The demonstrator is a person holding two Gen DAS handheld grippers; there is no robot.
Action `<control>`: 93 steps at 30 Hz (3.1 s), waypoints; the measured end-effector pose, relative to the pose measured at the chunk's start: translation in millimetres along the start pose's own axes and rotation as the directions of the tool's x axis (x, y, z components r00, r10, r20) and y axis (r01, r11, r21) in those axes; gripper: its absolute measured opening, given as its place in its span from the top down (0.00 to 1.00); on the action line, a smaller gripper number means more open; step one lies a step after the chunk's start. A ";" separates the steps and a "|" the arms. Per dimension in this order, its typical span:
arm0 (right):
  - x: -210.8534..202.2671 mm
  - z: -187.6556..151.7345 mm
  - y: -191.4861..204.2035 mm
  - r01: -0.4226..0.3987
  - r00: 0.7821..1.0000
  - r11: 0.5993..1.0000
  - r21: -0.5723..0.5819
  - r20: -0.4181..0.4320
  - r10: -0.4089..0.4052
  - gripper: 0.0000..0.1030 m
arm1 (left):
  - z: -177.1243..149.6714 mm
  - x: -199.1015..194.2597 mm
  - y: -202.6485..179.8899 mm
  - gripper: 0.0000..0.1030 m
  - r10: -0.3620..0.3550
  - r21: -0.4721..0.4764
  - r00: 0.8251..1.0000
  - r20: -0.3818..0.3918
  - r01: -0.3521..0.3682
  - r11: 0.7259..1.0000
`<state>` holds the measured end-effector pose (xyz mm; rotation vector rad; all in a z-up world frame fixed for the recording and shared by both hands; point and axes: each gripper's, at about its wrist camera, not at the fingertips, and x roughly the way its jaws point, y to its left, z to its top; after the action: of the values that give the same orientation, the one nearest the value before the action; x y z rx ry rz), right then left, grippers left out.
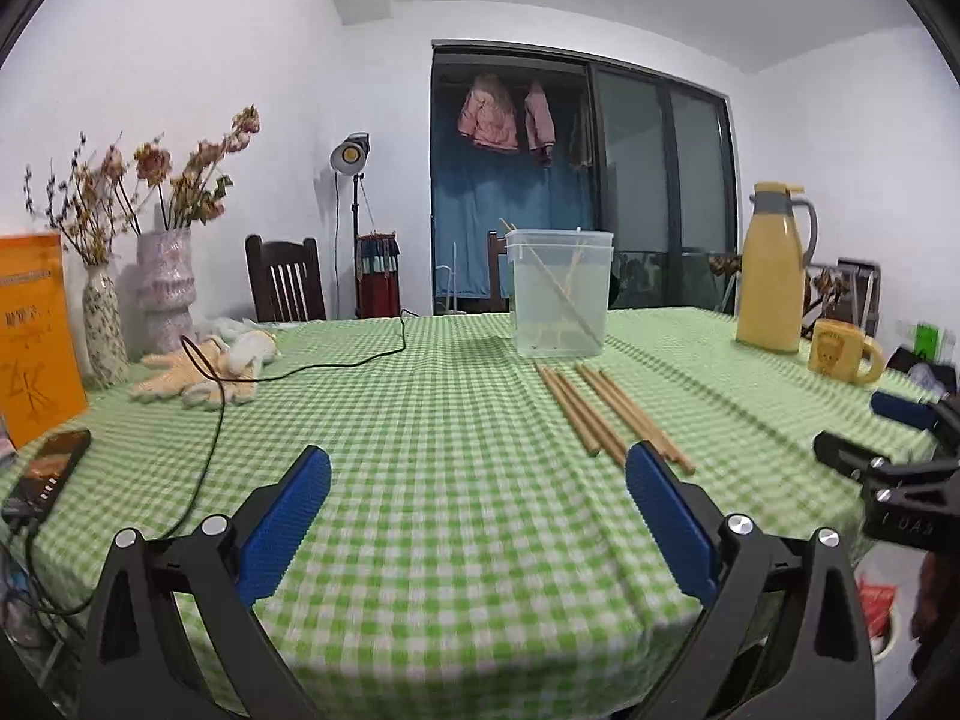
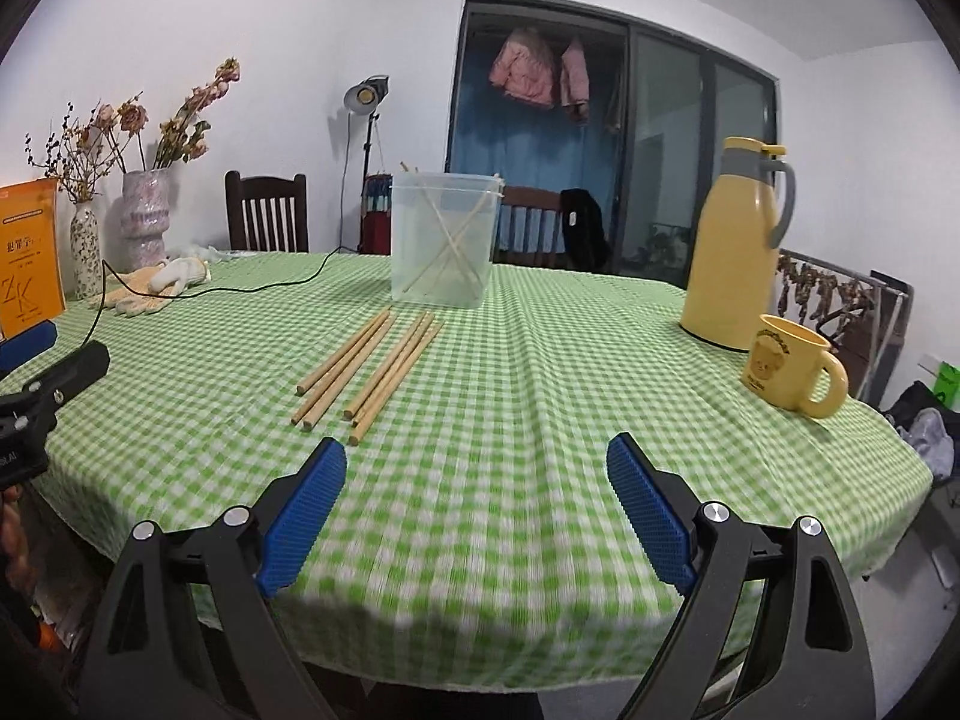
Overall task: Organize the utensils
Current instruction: 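Move both open tools back toward the remaining chopsticks on the table, then close the left tool on a chopstick while the right tool grasps another chopstick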
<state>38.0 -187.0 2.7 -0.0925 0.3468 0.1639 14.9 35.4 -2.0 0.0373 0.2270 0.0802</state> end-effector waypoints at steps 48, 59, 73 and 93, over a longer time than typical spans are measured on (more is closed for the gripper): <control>97.9 34.3 1.0 -0.174 0.933 0.979 0.103 -0.301 0.198 0.61 | 57.7 118.4 3.6 0.18 -0.247 -0.055 0.921 -0.302 0.242 0.969; 104.0 23.1 19.3 -0.186 0.918 0.981 0.048 -0.348 0.192 0.86 | 54.5 173.4 -8.0 0.23 -0.262 -0.054 0.848 -0.461 0.268 0.962; 105.6 24.9 24.1 -0.187 0.924 0.980 0.064 -0.328 0.197 0.74 | 44.5 217.5 -49.4 0.41 -0.228 0.036 0.788 -0.571 0.301 0.953; 110.7 25.2 7.6 -0.149 0.936 0.988 0.046 -0.317 0.156 0.94 | 34.4 211.5 -55.4 0.95 -0.185 0.058 0.799 -0.572 0.264 0.963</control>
<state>147.7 -160.6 -12.4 -0.0710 0.6807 0.3003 232.2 -3.1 -18.2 0.1228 0.8325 -0.1695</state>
